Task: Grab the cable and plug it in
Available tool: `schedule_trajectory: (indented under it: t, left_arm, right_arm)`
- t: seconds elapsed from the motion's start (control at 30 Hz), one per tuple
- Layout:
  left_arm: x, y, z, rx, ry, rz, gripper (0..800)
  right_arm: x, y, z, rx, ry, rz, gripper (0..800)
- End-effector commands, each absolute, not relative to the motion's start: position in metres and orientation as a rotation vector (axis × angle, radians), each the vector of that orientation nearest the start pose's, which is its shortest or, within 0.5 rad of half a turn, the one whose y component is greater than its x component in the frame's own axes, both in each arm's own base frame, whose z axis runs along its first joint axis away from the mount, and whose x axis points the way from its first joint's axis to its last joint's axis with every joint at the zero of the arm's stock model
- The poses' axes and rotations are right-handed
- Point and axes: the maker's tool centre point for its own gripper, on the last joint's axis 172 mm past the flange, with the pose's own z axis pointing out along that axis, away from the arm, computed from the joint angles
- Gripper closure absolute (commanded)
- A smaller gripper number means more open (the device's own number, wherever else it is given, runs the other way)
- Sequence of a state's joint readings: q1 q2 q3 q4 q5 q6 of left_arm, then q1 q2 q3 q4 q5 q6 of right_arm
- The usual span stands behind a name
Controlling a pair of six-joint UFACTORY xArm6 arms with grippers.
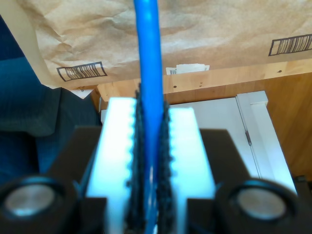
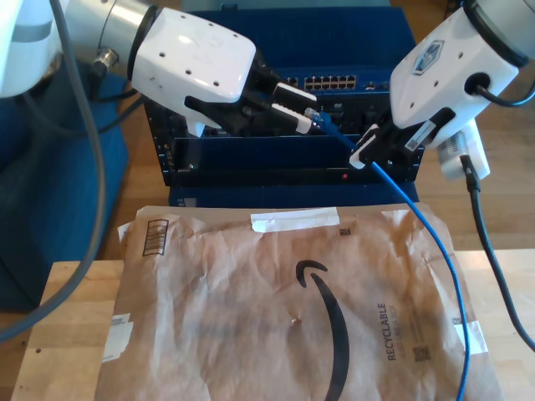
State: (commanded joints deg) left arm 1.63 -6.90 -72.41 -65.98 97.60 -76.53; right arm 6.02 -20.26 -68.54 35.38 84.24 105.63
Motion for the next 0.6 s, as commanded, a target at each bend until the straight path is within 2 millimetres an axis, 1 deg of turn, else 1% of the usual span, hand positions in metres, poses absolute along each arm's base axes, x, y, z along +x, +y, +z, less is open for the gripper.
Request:
schedule_trajectory:
  t: [0.27,0.37,0.5,0.53,0.6]
  left_arm:
    - [0.3953,-0.2415,0.4498,1.639,1.383,-1.131,563]
    - [0.3953,-0.2415,0.4498,1.639,1.383,-1.131,583]
    - [0.3957,-0.2415,0.4497,1.638,1.383,-1.129,590]
    - [0.3953,-0.2415,0.4498,1.639,1.383,-1.131,609]
    - [0.3956,-0.2415,0.4492,1.639,1.384,-1.132,615]
  right_arm:
    - [0.3756,0.1916,0.4087,-1.678,2.063,0.642,780]
    - [0.3758,0.1917,0.4081,-1.678,2.064,0.643,780]
    - [0.3756,0.1916,0.4087,-1.678,2.063,0.642,780]
    - [0.3756,0.1916,0.4087,-1.678,2.063,0.642,780]
    - [0.3758,0.1917,0.4081,-1.678,2.064,0.643,780]
